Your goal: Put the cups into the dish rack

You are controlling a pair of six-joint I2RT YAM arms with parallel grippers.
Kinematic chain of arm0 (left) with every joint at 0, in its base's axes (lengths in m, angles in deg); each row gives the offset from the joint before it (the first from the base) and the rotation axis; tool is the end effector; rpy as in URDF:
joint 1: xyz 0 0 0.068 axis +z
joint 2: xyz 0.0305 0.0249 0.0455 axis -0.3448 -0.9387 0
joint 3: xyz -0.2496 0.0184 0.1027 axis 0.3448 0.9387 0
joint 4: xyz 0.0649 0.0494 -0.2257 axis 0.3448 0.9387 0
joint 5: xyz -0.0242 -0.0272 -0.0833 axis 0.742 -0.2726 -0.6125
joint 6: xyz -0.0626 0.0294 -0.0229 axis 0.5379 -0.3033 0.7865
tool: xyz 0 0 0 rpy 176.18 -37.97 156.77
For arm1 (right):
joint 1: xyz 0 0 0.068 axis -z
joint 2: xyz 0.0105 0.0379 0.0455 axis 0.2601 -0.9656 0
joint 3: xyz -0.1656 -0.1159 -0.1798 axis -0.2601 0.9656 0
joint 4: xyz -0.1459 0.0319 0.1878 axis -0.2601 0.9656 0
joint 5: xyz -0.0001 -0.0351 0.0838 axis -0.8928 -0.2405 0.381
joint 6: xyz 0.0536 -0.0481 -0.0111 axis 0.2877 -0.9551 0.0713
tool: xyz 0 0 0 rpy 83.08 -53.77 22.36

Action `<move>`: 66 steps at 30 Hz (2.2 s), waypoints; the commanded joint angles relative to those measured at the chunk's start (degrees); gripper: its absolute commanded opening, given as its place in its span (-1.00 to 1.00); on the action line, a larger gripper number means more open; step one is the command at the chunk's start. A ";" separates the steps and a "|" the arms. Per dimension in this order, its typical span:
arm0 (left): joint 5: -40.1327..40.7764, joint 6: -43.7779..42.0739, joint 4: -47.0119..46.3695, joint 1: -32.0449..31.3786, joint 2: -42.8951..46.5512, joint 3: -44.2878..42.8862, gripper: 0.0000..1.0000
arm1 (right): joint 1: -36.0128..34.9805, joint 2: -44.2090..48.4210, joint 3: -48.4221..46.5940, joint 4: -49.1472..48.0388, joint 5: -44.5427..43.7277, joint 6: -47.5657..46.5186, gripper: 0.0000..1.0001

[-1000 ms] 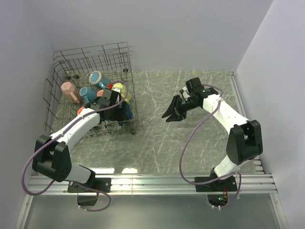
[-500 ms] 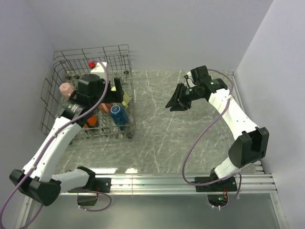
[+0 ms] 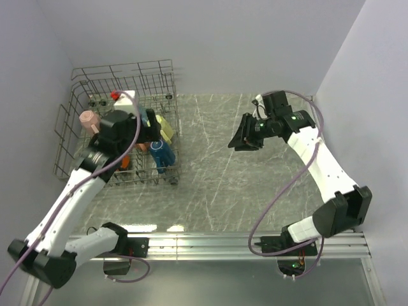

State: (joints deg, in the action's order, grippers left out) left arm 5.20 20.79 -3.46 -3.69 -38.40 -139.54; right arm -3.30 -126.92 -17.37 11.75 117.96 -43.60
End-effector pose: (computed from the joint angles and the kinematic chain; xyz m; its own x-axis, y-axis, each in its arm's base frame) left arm 0.2159 -0.0830 0.3776 -0.4166 -0.1541 -0.8960 0.1127 0.9692 -0.2190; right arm 0.2610 0.1208 0.3347 -0.9501 0.1668 -0.2636 -0.0620 0.7272 0.6836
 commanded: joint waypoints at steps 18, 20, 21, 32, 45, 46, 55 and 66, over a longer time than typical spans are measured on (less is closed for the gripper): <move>22.77 -5.28 -55.05 2.75 19.24 43.12 0.99 | -4.57 21.62 1.25 -3.08 -14.63 -10.84 -0.15; 20.32 -2.65 -60.04 6.88 19.07 48.37 0.99 | -4.57 23.29 2.48 -3.70 -15.77 -11.02 -0.15; 19.26 -1.68 -61.38 8.72 19.07 50.15 0.99 | -4.66 23.73 2.75 -3.70 -16.29 -11.11 -0.15; 11.69 -4.57 -81.68 19.99 5.64 61.15 0.99 | -4.74 29.89 10.75 -5.89 -20.78 -11.02 -0.14; 2.64 -7.90 -78.56 20.87 7.54 54.74 0.99 | -4.83 44.83 28.83 -30.84 -25.88 -9.19 0.28; 2.03 -8.78 -77.06 20.87 9.73 53.43 0.99 | -4.83 44.92 29.46 -31.29 -25.88 -8.39 0.31; -0.61 -9.50 -60.82 20.87 23.35 45.87 0.99 | -5.44 37.27 27.80 -30.06 -25.61 -7.77 0.35; -3.87 -4.83 -38.56 20.87 42.70 47.61 0.99 | -10.63 39.65 32.80 -28.92 -30.98 -10.22 0.44</move>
State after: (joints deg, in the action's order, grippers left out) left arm 3.10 14.87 -49.99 17.19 1.38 -92.55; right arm -12.56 -88.43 13.56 -16.34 88.67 -51.63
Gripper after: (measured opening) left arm 0.993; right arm 0.719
